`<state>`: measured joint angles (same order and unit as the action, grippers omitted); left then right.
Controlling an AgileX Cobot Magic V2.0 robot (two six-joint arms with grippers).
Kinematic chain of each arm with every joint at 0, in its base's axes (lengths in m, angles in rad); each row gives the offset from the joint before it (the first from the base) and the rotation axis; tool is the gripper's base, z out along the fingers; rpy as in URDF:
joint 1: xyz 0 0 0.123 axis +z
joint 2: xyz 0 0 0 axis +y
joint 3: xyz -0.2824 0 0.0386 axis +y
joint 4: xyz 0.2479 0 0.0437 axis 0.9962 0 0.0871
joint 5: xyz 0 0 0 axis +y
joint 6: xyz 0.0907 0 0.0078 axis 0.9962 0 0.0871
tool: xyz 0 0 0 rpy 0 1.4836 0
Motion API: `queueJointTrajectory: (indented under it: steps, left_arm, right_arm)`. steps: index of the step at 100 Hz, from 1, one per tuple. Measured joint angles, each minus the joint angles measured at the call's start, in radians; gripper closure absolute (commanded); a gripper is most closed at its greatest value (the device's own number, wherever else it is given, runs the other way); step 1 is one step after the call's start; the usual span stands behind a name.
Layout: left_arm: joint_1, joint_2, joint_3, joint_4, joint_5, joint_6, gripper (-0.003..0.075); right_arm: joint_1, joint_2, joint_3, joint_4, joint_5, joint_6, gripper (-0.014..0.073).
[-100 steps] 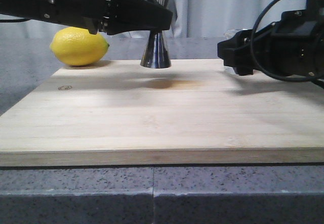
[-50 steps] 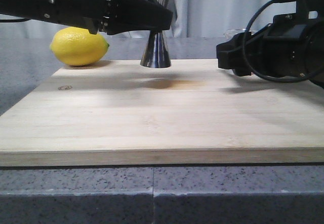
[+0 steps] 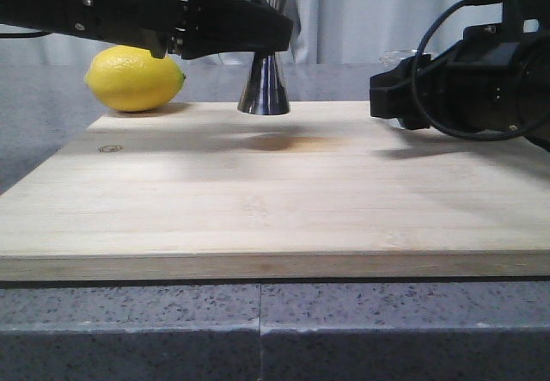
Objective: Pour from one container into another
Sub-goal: 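Grasp the clear glass beaker with the right gripper and lift it, then carry the beaker with the right gripper above the held jigger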
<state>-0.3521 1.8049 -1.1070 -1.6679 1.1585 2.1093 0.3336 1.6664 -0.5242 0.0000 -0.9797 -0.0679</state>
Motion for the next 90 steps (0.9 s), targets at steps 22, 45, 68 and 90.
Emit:
queueJointTrajectory:
  steps: [22, 45, 68, 90]
  left_arm:
    - [0.000, 0.000, 0.000, 0.000, 0.000, 0.000, 0.0739]
    - [0.000, 0.000, 0.000, 0.000, 0.000, 0.000, 0.0739]
    - [0.000, 0.000, 0.000, 0.000, 0.000, 0.000, 0.0739]
    - [0.000, 0.000, 0.000, 0.000, 0.000, 0.000, 0.0739]
  right_arm:
    - [0.000, 0.000, 0.000, 0.000, 0.002, 0.000, 0.0389]
    - [0.000, -0.002, 0.000, -0.005, 0.006, 0.000, 0.0389]
    - [0.000, -0.087, 0.000, -0.012, 0.076, 0.000, 0.0389]
    - [0.000, -0.199, -0.034, -0.052, 0.220, -0.009, 0.0389]
